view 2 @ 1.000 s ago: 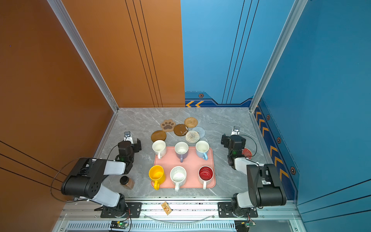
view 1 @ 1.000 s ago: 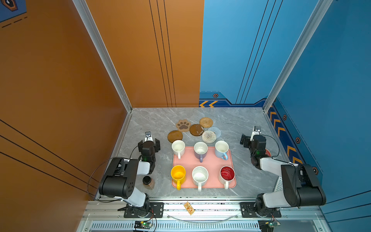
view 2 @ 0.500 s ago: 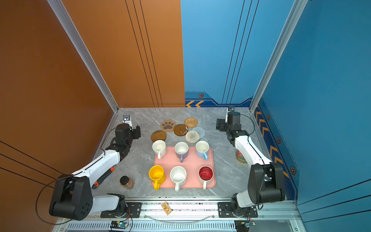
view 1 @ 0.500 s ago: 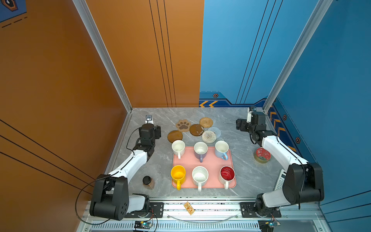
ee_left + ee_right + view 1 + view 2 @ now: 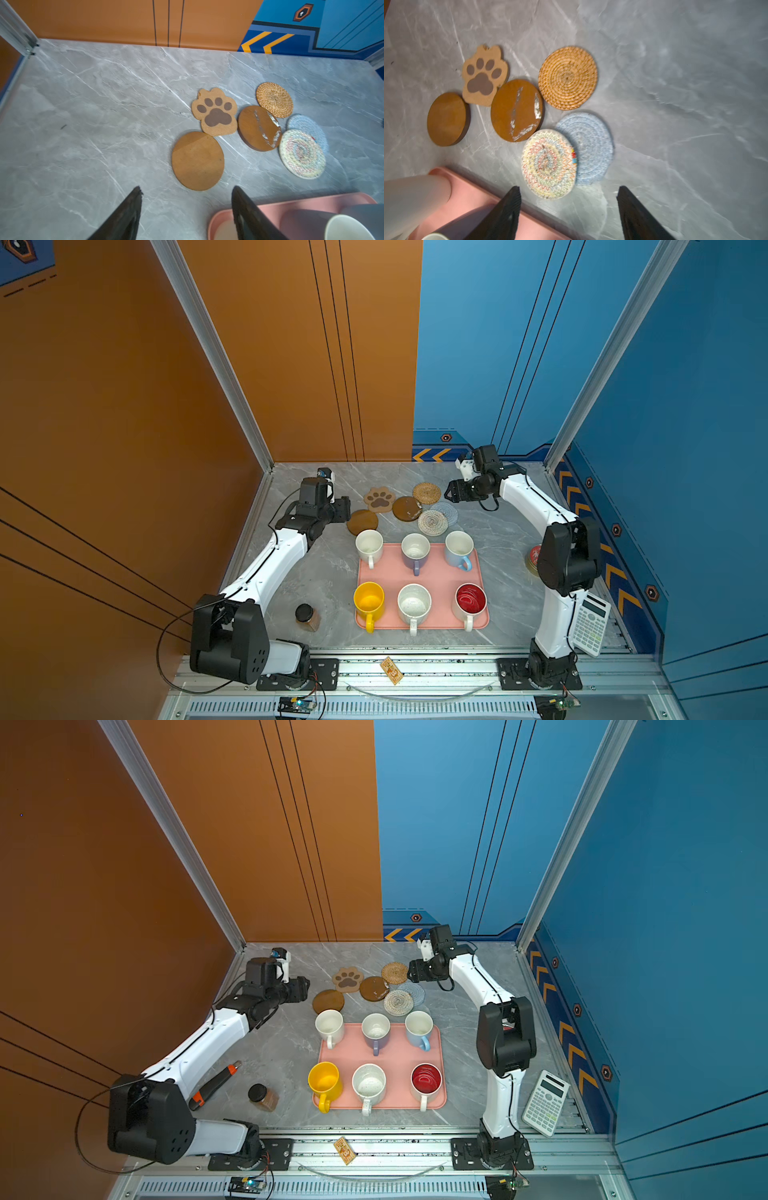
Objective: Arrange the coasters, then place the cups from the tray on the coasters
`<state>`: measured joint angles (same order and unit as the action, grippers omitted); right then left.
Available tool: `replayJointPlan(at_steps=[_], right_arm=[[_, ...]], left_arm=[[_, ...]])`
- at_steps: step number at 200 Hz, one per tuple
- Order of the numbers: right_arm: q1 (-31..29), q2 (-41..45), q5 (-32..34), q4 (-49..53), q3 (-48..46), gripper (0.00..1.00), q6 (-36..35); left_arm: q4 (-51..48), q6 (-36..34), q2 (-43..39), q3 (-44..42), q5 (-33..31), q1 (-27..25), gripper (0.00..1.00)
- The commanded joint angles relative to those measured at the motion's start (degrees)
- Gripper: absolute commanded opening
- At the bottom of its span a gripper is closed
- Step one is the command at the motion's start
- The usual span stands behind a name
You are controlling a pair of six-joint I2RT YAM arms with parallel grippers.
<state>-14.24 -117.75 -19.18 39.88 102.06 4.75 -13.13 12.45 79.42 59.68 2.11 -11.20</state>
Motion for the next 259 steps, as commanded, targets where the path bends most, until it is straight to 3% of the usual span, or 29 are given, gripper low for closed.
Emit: replayJointPlan(at_steps=[1,27,113,259], right_arm=[[0.3,-5.7,-6.5,9.1,5.9,0.66,1.6],[-0.7,-10.0,-7.4,11.5,9.8,0.63,2.4],[0.0,-15.0,-10.9,11.8,9.7,0.59,5.1],[0.5,-16.3,-14.2,11.8,8.9,0.5,7.2]], left_arm=[[-2.6,2.6,1.2,1.6,4.4,-1.7,0.68],[-2.9,2.6,2.6,2.3,3.6,-4.0,0.67],[-3.0,3.3,4.8,4.0,2.6,-10.4,0.66],[-3.0,3.8,4.4,2.8,2.0,-12.9,0.65]])
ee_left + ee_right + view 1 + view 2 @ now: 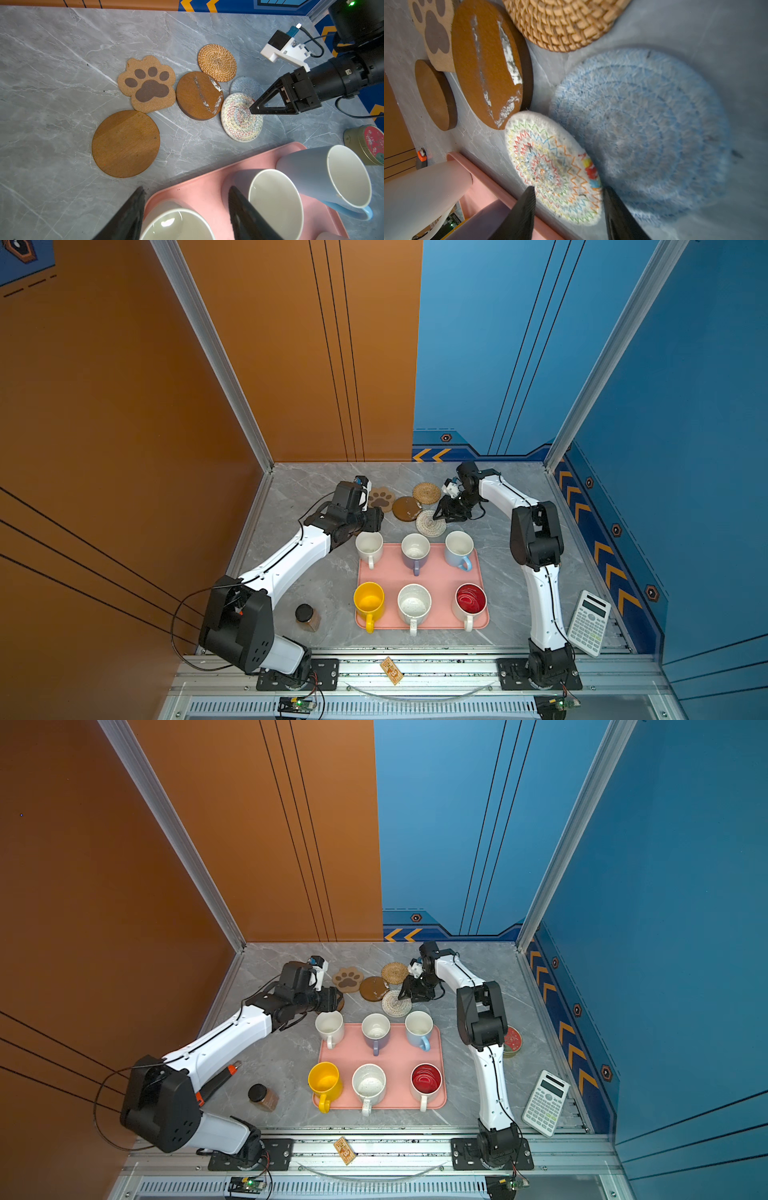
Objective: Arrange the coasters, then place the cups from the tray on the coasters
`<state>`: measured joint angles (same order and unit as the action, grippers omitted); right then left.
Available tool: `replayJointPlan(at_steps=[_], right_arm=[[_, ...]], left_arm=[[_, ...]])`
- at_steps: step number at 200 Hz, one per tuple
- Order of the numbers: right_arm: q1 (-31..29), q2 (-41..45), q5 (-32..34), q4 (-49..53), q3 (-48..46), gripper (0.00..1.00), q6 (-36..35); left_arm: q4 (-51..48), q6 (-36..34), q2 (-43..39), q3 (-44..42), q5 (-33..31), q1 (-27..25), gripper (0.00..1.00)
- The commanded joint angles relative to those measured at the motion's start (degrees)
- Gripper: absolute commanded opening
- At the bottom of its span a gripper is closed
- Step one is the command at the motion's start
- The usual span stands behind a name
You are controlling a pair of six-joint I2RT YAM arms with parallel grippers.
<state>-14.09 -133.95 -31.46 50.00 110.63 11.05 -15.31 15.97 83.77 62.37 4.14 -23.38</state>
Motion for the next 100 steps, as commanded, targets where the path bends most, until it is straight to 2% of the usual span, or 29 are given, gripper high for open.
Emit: replayJointPlan(at_steps=[1,49,100], right_arm=[[0.3,-0.1,-2.0,1.7,0.4,0.5,0.9],[0.0,-1.1,-5.2,1.4,0.6,0.44,1.6],[0.5,0.1,-3.0,1.7,-1.2,0.42,2.4]], left_arm=[[-0.9,0.3,0.1,0.1,-0.1,-0.7,0.65],[-0.9,0.6,0.3,-0.1,0.0,-1.1,0.65],[-0.9,0.6,0.0,-0.4,0.0,-1.4,0.65]])
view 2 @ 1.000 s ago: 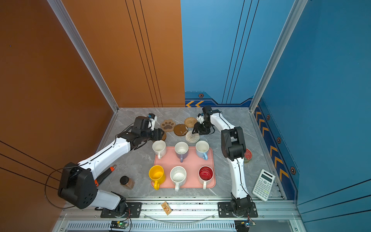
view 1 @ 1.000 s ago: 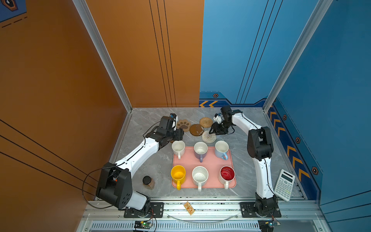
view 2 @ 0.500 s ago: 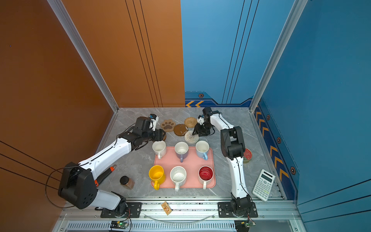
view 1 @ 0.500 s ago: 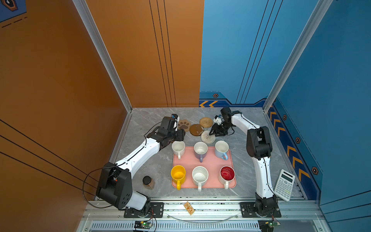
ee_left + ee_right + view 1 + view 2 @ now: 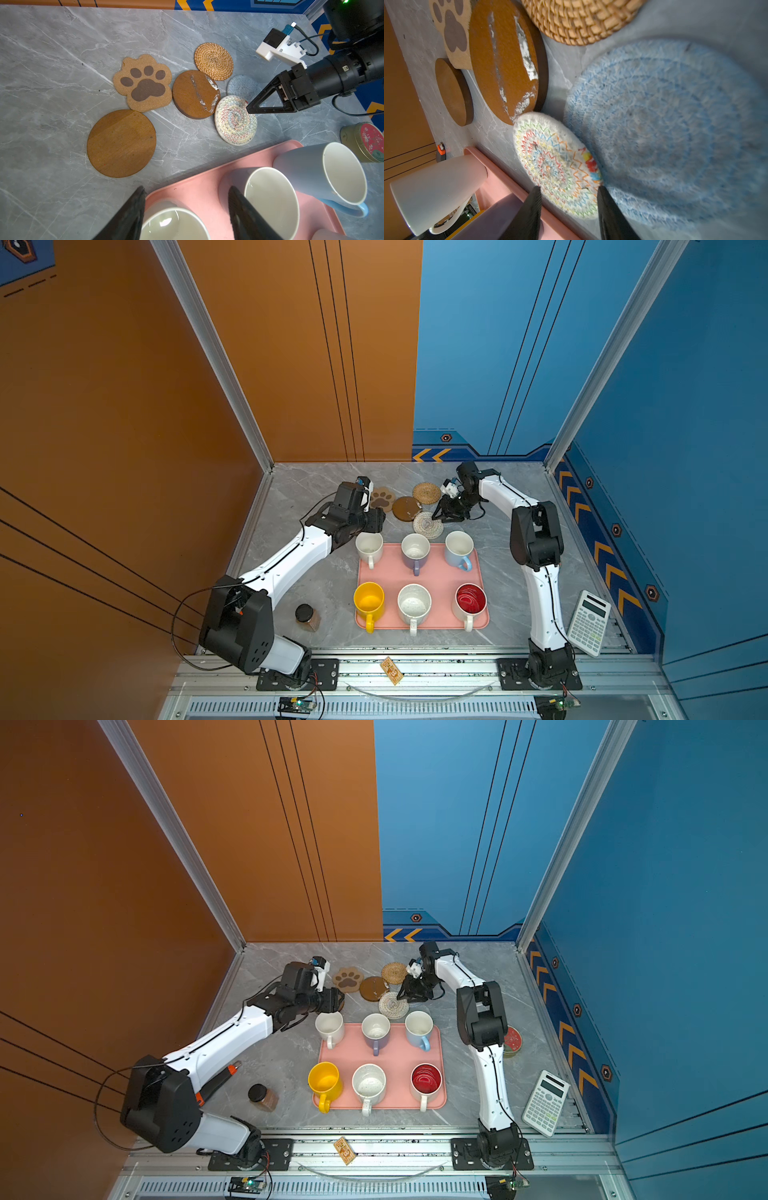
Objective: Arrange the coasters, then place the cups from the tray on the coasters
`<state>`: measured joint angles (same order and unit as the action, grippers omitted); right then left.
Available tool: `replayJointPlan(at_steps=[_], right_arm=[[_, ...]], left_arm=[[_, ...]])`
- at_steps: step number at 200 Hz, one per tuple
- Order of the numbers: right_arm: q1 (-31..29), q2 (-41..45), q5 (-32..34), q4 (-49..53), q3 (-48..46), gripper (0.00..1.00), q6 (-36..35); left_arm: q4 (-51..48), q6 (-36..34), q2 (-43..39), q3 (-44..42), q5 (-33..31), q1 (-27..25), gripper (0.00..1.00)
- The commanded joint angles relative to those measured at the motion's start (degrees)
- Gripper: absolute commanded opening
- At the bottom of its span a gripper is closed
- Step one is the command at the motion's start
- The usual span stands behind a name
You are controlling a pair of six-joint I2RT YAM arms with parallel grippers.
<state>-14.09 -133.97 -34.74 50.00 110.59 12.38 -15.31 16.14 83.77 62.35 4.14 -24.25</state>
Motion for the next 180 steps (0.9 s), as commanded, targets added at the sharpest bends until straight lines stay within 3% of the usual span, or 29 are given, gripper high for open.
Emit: replayJointPlan(at_steps=[1,90,180], right_arm=[[0.5,0.2,0.3,1.7,-1.3,0.42,1.1],[1.4,2.2,1.5,3.2,-3.8,0.41,0.4],[-1.0,-2.0,-5.7,3.0,0.2,0.39,0.8]], left_arm=[[-0.9,0.5,-0.1,-0.4,0.0,-0.6,0.65],[-0.9,0.5,0.3,0.0,-0.4,-1.6,0.65],[-0.9,0.6,1.5,0.5,-0.3,-2.3,0.65]])
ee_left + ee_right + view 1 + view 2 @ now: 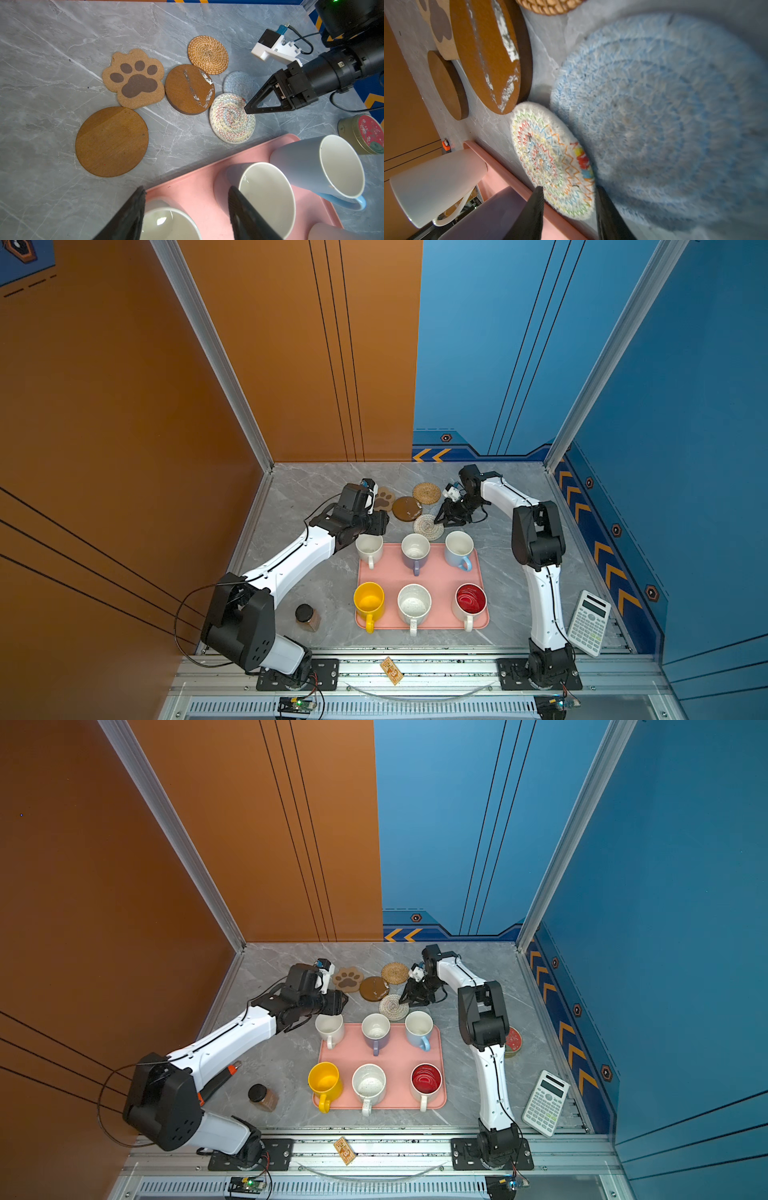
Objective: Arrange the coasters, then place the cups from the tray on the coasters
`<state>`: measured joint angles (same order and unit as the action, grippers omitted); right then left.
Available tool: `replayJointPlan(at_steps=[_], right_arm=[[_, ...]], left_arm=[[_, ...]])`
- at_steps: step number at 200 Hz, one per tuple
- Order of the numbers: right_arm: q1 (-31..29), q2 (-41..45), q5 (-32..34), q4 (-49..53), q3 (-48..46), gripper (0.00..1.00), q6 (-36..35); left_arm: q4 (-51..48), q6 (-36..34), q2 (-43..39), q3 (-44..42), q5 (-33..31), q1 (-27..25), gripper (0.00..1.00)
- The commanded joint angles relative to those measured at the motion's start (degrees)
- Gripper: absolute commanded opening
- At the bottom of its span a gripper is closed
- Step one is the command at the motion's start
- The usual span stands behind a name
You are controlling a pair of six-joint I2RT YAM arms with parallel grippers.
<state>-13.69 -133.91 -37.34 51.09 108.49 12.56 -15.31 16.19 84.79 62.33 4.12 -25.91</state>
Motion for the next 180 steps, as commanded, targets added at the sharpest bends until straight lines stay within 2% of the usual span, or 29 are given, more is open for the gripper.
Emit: replayJointPlan(at_steps=[1,78,154,180], right_arm=[[-1.4,-2.2,-3.2,1.9,2.4,0.39,0.7],[-2.7,-4.2,-6.8,0.2,5.2,0.37,2.2],[0.4,1.0,1.2,0.3,5.4,0.29,2.4],[0.5,1.5,6.8,0.4,5.6,0.19,2.2]], left_arm=[[-0.9,0.6,0.5,0.5,-0.3,-0.6,0.65],[-0.8,0.6,0.9,0.5,-0.3,-0.7,0.65],[-0.9,1.0,1.2,1.0,0.0,-1.4,0.65],[-0.9,1.0,1.6,1.5,-0.1,-1.7,0.65]])
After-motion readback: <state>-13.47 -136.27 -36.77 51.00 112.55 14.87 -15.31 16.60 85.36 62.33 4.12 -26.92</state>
